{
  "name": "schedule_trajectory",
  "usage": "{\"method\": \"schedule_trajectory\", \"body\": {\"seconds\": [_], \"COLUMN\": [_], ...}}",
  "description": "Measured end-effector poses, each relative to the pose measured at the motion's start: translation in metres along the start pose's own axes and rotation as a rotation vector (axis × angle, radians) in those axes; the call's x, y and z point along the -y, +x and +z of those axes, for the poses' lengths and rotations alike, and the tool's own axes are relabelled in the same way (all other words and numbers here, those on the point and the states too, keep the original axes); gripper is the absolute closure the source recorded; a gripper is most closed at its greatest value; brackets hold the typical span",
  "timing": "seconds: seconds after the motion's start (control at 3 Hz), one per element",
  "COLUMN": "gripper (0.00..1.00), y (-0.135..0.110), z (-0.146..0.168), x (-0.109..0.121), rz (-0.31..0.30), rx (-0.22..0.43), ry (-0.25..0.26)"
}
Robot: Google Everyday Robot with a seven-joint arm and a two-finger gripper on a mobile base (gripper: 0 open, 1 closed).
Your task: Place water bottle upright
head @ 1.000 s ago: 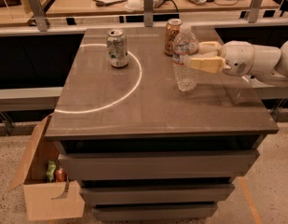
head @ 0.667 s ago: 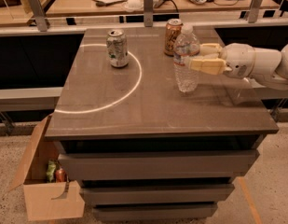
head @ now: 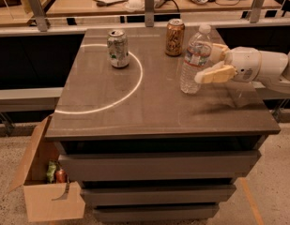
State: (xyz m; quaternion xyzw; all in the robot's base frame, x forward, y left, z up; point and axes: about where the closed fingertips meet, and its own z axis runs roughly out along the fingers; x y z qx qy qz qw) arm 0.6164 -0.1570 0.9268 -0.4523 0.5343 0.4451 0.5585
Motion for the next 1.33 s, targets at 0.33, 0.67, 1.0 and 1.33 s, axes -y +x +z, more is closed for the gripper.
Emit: {"method": "schedule_trajectory", "body": {"seconds": [0.33,0.67,1.0,1.33], "gripper": [0.00,0.00,0.00,0.00], "y": [0.003,0.008,0.013,0.013], "z": [-0.010,-0.031,-0.055,-0.054], "x": [-0.001,-0.005,-0.013,-0.013], "rz": [0.002,-0.001,-0.003,-0.003], "rx": [-0.014,-0.057,-0.080,-0.080], "ry": [0.021,0.070,0.137,0.136]}}
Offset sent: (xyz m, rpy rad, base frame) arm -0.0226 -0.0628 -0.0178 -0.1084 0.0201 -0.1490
